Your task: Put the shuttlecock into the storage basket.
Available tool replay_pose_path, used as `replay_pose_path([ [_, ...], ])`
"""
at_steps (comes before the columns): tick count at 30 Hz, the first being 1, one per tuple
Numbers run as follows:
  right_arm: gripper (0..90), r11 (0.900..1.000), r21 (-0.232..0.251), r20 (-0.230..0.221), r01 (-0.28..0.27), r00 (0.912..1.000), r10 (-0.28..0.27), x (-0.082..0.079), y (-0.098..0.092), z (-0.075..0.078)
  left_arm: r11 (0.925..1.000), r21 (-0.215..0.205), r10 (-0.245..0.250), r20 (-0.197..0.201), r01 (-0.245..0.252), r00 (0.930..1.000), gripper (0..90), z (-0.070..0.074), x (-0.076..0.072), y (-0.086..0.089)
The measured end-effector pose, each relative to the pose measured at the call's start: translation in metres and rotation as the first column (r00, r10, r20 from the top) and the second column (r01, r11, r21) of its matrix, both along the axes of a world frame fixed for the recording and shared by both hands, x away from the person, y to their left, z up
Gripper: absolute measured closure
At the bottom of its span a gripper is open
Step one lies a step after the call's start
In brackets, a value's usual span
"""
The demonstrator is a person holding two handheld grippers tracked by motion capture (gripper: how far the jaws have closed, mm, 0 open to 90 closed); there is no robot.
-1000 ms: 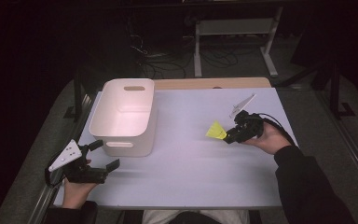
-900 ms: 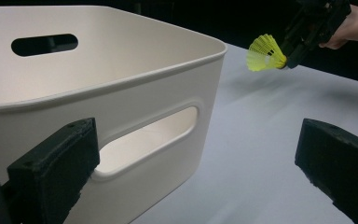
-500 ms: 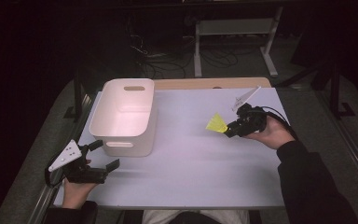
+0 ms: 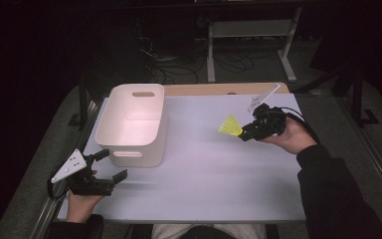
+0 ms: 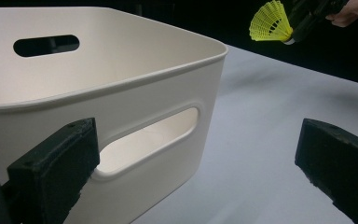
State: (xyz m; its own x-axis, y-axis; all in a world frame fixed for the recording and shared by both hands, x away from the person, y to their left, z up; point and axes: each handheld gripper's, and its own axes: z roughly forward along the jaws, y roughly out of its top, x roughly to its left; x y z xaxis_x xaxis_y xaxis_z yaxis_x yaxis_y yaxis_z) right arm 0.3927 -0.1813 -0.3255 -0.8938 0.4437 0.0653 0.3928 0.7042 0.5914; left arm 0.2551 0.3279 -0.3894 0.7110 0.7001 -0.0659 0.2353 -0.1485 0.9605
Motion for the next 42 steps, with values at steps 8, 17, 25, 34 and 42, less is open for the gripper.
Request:
replay_pose_path([
  [8, 63.1, 1.0, 0.013, 0.015, -0.012, 0.9998, 0.012, 0.0, 0.006, 0.011, 1.0, 0.0, -0.001, 0.0, 0.001, 1.0, 0.0, 0.0, 0.0, 0.0],
  [17, 63.1, 0.999, 0.019, 0.023, -0.049, 0.9986, 0.048, 0.001, 0.024, 0.016, 1.0, 0.0, -0.001, 0.0, 0.001, 1.0, 0.0, 0.0, 0.0, 0.0],
  [25, 63.1, 0.997, 0.018, 0.039, -0.075, 0.9965, 0.074, -0.001, 0.034, 0.028, 1.0, -0.001, -0.002, 0.001, 0.002, 1.0, 0.0, 0.0, 0.0, 0.0],
  [34, 63.1, 0.995, 0.033, 0.054, -0.095, 0.9942, 0.093, -0.001, 0.044, 0.037, 1.0, 0.0, -0.003, 0.001, 0.003, 1.0, 0.0, 0.0, 0.0, 0.0],
  [42, 63.1, 0.993, 0.04, 0.063, -0.115, 0.9917, 0.112, 0.0, 0.056, 0.042, 1.0, -0.001, -0.004, 0.001, 0.004, 1.0, 0.0, 0.0, 0.0, 0.0],
])
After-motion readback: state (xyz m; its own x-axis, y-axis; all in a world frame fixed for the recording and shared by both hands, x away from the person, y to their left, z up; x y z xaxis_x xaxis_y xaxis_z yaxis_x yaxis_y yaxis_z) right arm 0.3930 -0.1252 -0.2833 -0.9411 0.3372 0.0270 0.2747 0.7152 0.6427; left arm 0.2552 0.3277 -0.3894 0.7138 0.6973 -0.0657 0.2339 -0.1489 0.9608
